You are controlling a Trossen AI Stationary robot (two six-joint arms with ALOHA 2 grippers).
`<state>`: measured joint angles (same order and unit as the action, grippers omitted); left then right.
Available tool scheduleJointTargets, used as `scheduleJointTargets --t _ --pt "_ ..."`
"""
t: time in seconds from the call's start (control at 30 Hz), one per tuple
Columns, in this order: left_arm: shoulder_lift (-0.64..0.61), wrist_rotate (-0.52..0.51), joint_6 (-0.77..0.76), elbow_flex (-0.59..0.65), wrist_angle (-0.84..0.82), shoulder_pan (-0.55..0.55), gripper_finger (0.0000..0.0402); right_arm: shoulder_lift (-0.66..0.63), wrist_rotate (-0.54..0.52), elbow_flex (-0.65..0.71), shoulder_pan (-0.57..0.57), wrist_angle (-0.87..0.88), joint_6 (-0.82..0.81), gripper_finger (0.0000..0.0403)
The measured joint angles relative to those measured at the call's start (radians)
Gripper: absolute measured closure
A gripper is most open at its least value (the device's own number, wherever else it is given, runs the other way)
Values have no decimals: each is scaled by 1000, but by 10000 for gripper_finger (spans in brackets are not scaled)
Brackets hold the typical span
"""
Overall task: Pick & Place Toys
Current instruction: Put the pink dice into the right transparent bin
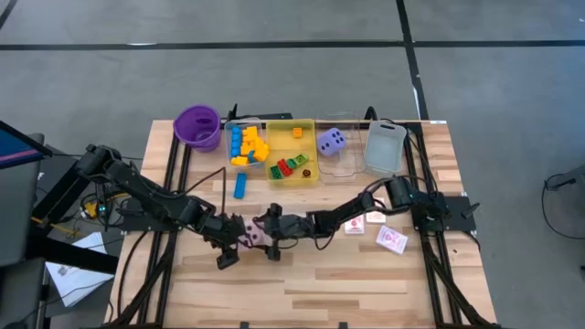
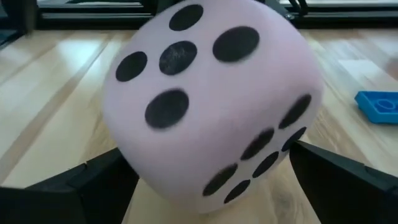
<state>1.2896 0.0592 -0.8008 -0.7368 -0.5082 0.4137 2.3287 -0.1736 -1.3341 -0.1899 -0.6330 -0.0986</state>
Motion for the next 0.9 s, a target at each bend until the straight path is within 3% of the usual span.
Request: scheduleJointTargets --t 0.23,0.53,0.9 --pt "0 6 242 0 129 -7 105 0 -16 32 -26 -61 117 10" --pt "5 7 244 -3 158 -90 105 1 -35 23 -34 -75 121 10" --pt "88 73 240 -2 387 -128 105 3 14 22 -6 -46 -87 10"
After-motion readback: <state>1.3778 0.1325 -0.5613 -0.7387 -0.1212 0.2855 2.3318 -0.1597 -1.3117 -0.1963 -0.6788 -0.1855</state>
